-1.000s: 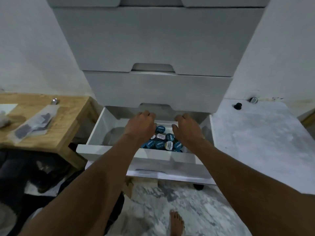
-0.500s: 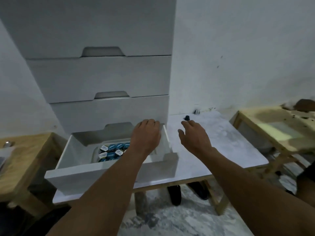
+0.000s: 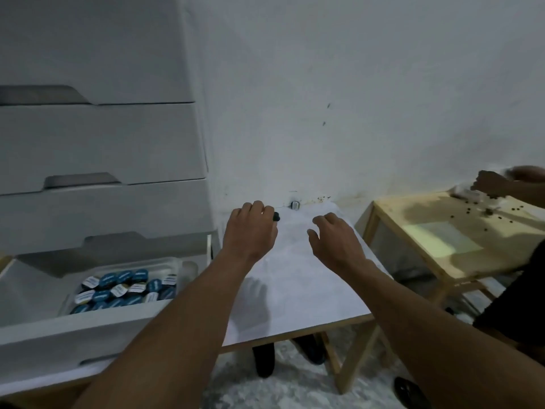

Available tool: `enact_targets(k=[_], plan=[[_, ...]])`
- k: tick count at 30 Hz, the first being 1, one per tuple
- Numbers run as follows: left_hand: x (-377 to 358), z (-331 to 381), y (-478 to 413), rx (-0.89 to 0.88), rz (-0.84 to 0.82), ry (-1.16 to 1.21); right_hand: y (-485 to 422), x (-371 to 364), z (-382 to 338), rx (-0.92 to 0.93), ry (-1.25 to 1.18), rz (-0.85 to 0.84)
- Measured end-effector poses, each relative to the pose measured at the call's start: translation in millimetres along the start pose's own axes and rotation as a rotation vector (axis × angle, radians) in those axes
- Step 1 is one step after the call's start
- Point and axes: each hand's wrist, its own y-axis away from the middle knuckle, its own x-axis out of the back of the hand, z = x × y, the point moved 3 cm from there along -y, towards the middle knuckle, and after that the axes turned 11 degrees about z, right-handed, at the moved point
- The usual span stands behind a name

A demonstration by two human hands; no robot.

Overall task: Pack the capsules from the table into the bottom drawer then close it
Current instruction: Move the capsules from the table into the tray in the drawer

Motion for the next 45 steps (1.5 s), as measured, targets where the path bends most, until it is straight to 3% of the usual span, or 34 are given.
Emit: enact_targets(k=[6, 12, 18, 31, 45], plan=[[-44.0, 71.9, -30.3, 0.078, -0.022, 0.012, -25.6, -0.8, 80.5, 0.073, 0.006, -0.066], [-71.9, 97.7, -52.0, 0.121, -0.055, 0.008, -51.6, -11.0, 117.9, 0.106, -0.036, -0.098], [-111.7, 86.5, -66.3, 0.134, -0.131, -0.052, -80.2, -46.6, 125.0, 0.118, -0.11, -0.147], [-258.7, 46.2, -109.9, 0.17, -0.293, 0.054, -182.6, -176.6, 147.1, 0.063, -0.116, -0.301], [-373.9, 1.1, -93.7, 0.31, -0.622, 0.208, -248.7, -295.7, 144.2, 0.031, -0.057, -0.424]])
